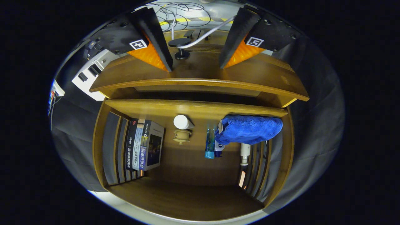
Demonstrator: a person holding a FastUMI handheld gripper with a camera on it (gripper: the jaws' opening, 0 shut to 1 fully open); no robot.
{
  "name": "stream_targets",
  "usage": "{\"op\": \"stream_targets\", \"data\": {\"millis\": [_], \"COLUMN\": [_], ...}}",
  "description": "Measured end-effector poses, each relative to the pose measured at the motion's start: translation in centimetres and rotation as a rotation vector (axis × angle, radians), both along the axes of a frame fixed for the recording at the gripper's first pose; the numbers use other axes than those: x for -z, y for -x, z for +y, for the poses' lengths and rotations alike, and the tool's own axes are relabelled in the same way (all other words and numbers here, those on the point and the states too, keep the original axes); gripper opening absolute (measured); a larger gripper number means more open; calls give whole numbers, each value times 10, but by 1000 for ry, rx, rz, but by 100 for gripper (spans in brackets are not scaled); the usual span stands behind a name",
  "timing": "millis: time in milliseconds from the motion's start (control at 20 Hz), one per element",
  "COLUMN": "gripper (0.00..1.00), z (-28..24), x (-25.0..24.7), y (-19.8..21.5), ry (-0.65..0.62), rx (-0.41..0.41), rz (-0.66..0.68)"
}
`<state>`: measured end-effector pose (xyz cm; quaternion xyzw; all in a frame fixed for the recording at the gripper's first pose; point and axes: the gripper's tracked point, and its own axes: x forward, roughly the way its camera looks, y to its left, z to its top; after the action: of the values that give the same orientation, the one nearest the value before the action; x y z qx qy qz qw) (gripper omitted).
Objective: Pull open the drawer, take out the items inside it, and place them on the countertop above the cabinet.
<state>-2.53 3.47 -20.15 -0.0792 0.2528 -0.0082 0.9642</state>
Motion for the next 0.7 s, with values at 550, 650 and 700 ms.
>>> {"op": "stream_targets", "data": {"millis": [550, 650, 700], "gripper": [99, 99, 99], "z": [4, 3, 4], "x": [11, 16, 14], "y": [-55, -63, -61], "ry": [49, 46, 48], "rx": [6, 12, 15], "rz": [35, 65, 65]}}
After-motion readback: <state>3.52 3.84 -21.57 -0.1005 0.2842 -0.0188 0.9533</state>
